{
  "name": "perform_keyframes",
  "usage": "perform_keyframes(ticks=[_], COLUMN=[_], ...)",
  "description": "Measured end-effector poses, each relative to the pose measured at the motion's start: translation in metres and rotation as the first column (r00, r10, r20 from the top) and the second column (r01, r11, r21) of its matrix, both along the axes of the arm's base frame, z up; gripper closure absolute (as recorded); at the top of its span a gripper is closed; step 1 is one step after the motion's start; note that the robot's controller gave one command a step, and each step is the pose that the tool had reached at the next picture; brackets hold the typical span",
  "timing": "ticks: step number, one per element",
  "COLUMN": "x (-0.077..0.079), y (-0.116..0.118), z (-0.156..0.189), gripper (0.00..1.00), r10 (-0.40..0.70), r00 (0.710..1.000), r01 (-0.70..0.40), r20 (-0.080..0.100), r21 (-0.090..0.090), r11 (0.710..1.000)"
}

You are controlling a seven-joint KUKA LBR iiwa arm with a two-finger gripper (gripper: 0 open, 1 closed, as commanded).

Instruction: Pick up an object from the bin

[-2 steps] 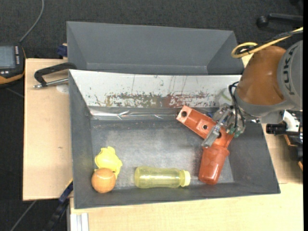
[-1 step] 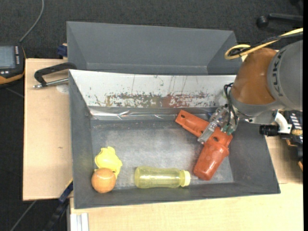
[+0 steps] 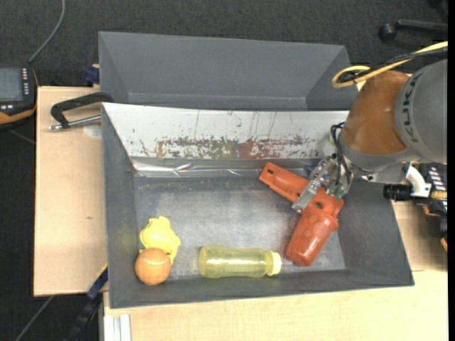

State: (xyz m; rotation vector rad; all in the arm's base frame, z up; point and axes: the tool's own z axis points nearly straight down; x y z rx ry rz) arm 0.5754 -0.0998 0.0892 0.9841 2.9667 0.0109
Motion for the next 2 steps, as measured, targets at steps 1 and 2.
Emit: perform_keyframes(ticks=[1,2], x=[0.0005,0.0042], y=[-0.0030,-0.0039], z=[0.0039,-0.0016], gripper=[1.00,1.00], r10=[0.016,0.023], r00=[1.000,1.000], r01=[-0.016,-0.023], r20=[0.002,0.001], r21=[-0.001,0.001], r11=[1.000,1.000])
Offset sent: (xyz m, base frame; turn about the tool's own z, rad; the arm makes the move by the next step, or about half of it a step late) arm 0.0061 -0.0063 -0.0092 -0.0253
